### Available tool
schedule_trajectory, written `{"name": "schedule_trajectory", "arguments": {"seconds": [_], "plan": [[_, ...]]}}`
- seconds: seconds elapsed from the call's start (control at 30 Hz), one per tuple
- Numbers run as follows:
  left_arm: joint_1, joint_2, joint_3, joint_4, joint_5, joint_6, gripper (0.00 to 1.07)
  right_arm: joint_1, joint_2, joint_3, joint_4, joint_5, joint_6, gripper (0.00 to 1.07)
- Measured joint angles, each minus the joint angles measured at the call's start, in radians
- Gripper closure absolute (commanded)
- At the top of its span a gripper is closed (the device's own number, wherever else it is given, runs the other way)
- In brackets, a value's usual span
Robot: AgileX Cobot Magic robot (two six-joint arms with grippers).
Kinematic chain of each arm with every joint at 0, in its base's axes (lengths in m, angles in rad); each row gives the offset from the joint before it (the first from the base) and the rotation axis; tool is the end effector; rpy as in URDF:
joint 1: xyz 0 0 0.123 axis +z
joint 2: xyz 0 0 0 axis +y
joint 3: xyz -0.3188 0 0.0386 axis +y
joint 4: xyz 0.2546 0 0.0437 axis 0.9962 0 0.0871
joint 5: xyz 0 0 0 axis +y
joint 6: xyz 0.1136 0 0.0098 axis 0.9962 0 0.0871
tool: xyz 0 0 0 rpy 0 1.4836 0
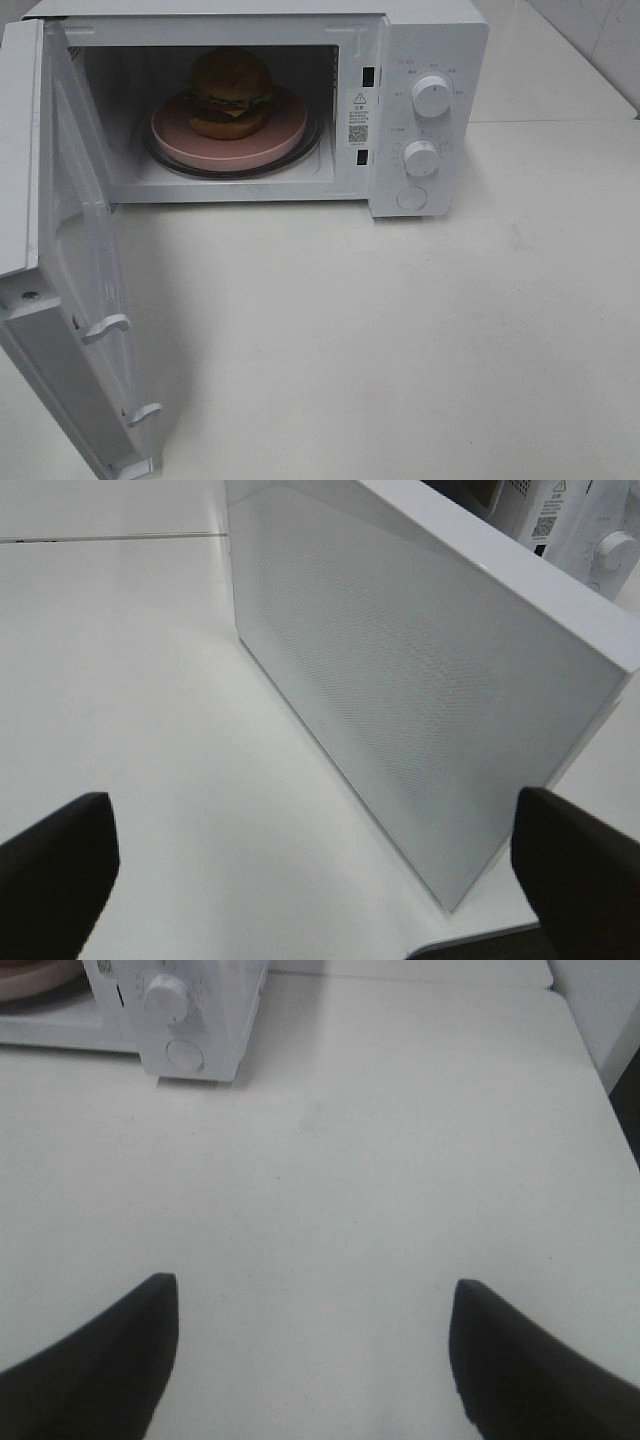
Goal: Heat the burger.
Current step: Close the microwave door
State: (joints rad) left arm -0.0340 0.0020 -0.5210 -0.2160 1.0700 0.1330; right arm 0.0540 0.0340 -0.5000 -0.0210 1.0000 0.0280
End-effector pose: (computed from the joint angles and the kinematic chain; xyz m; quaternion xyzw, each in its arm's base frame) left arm -0.0195 -0.0208 0.2773 0.0762 0.8423 -0.0816 0.5273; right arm -0.0066 -0.0024 0.2765 -0.0111 0.8461 0.0114 0.5328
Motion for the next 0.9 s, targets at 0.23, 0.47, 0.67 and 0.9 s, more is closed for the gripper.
{"name": "schedule_trajectory", "arguments": {"seconds": [0.23,0.47,0.67,0.9], "plan": [[0.000,0.000,0.000,0.000,0.000,0.000,0.07,-0.035,-0.038,0.000,0.000,0.000,-0.002,0.33],[0.000,0.000,0.000,0.000,0.000,0.000,0.07,-0.035,-0.038,0.000,0.000,0.000,-0.002,0.33],[0.000,0.000,0.000,0.000,0.000,0.000,0.07,-0.035,-0.038,0.000,0.000,0.000,-0.002,0.33],[0.000,0.000,0.000,0.000,0.000,0.000,0.07,-0.035,-0.038,0.000,0.000,0.000,-0.002,0.33]]}}
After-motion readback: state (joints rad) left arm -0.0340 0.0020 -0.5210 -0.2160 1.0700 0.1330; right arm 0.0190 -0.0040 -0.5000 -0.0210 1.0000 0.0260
